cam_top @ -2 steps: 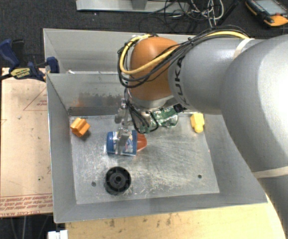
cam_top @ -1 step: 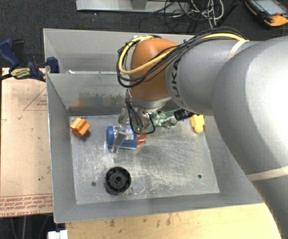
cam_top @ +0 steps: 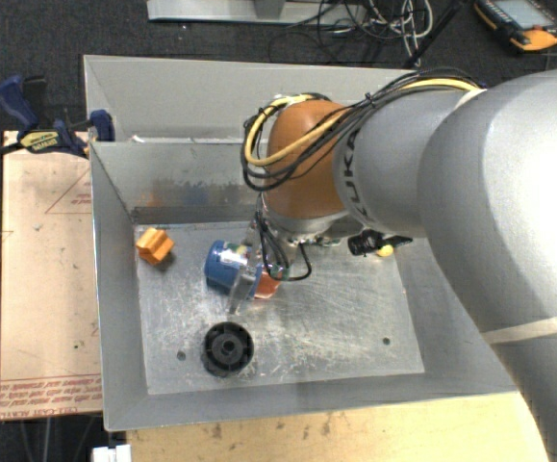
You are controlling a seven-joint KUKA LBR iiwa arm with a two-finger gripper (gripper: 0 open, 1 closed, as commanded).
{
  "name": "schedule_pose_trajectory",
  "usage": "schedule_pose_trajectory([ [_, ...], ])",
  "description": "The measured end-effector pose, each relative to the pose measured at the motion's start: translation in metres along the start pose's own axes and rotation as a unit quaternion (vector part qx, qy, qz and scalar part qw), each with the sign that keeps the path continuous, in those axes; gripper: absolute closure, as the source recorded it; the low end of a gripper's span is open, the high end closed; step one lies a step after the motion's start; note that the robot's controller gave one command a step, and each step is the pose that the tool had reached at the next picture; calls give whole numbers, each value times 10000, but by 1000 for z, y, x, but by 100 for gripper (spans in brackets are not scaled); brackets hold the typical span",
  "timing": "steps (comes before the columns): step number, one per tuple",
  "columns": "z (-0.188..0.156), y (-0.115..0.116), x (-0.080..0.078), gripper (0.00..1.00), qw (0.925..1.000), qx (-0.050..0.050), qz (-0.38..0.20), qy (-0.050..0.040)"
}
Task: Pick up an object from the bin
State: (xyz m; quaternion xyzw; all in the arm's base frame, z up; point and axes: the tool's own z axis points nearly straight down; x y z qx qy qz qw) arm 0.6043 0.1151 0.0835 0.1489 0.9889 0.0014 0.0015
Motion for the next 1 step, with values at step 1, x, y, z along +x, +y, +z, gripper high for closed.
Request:
schedule_pose_trajectory([
  [1, 4, 11, -10, 100, 9993, 6, 380, -2],
])
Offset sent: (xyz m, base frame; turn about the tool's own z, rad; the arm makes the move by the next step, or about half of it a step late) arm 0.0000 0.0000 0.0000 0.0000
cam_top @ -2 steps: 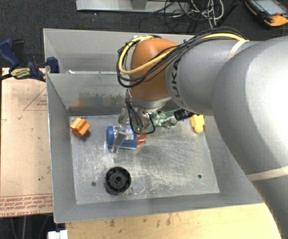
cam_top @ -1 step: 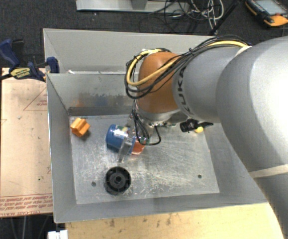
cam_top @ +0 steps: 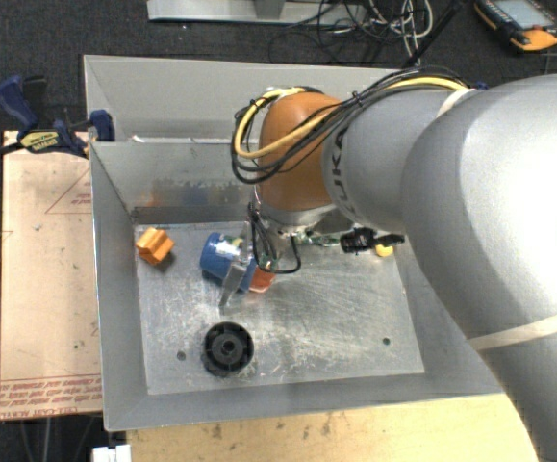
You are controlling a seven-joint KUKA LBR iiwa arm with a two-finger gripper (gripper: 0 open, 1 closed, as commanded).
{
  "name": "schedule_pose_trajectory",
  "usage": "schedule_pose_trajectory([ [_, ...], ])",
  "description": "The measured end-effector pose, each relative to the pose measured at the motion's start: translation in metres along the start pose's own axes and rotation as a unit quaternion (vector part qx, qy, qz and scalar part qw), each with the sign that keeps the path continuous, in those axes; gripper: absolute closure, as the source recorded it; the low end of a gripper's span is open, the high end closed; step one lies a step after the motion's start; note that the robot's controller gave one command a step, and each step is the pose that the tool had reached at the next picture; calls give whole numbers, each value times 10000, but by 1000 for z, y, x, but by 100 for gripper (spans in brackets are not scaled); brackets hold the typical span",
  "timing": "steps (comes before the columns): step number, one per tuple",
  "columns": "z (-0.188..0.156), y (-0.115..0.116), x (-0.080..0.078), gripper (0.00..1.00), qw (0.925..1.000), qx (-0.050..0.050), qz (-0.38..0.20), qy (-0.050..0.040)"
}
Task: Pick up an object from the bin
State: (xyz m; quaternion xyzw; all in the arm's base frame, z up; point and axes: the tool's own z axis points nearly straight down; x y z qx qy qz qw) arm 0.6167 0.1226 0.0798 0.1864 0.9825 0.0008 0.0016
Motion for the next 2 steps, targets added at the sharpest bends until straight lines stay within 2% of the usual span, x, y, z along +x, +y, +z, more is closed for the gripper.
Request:
schedule_pose_trajectory([
  [2, -1, 0, 0, 100, 10000, 0, 2, 3],
])
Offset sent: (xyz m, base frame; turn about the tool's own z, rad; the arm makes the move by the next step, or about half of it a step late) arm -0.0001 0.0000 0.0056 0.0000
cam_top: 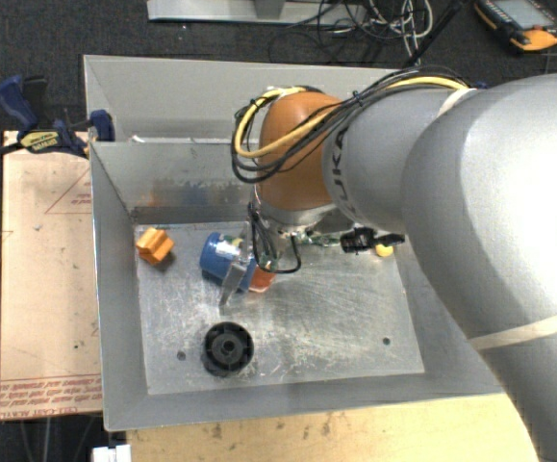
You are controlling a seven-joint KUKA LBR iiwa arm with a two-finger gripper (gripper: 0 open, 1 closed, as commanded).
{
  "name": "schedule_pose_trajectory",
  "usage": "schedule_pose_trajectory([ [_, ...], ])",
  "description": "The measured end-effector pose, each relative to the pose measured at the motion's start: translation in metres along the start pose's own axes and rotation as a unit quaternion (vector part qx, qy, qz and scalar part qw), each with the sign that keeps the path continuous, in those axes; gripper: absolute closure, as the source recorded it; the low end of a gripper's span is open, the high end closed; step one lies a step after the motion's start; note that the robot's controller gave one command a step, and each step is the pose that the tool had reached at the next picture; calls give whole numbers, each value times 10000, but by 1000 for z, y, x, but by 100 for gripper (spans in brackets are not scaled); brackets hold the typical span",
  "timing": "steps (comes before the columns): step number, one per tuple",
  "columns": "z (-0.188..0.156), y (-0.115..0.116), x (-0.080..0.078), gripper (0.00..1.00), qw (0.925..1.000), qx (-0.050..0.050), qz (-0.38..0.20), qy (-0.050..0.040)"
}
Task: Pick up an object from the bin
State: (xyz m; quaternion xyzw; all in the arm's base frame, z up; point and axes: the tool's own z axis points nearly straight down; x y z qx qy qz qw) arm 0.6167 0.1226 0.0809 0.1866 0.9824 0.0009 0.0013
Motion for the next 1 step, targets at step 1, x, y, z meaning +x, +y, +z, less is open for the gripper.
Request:
schedule_pose_trajectory([
  [1, -1, 0, 0, 100, 10000, -2, -2, -2],
])
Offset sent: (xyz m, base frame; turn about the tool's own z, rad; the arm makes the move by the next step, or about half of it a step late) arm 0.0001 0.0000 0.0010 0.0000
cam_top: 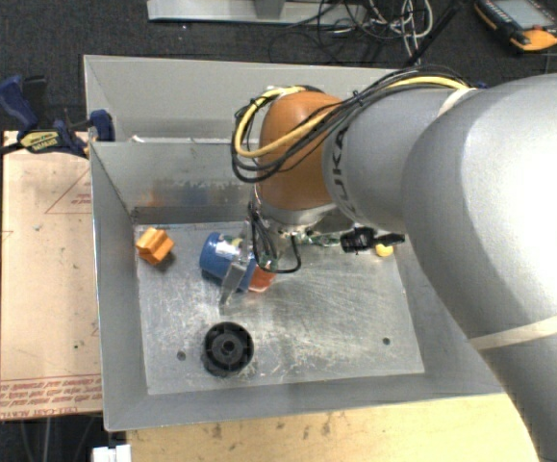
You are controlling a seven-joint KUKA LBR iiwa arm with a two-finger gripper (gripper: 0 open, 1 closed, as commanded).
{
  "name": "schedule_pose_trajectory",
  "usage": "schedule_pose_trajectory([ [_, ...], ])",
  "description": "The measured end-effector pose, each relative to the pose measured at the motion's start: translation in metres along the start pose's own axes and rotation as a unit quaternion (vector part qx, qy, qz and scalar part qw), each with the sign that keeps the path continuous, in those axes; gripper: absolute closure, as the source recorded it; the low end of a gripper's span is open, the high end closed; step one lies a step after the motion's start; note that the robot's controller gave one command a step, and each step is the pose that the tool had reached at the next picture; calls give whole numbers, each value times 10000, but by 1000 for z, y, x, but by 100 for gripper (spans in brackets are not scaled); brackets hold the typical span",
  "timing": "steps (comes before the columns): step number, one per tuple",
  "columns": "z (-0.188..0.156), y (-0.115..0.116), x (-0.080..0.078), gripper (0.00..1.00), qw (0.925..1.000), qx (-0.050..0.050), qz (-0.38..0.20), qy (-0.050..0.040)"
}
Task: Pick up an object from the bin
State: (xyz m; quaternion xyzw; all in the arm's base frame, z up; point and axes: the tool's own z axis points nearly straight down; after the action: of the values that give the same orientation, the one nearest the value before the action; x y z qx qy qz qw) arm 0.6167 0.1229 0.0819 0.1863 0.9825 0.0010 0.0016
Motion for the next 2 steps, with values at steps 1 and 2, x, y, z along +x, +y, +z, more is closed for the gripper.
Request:
schedule_pose_trajectory([
  [1, 0, 0, 0, 100, 10000, 2, -1, 3],
  [2, -2, 0, 0, 100, 10000, 3, -1, 4],
])
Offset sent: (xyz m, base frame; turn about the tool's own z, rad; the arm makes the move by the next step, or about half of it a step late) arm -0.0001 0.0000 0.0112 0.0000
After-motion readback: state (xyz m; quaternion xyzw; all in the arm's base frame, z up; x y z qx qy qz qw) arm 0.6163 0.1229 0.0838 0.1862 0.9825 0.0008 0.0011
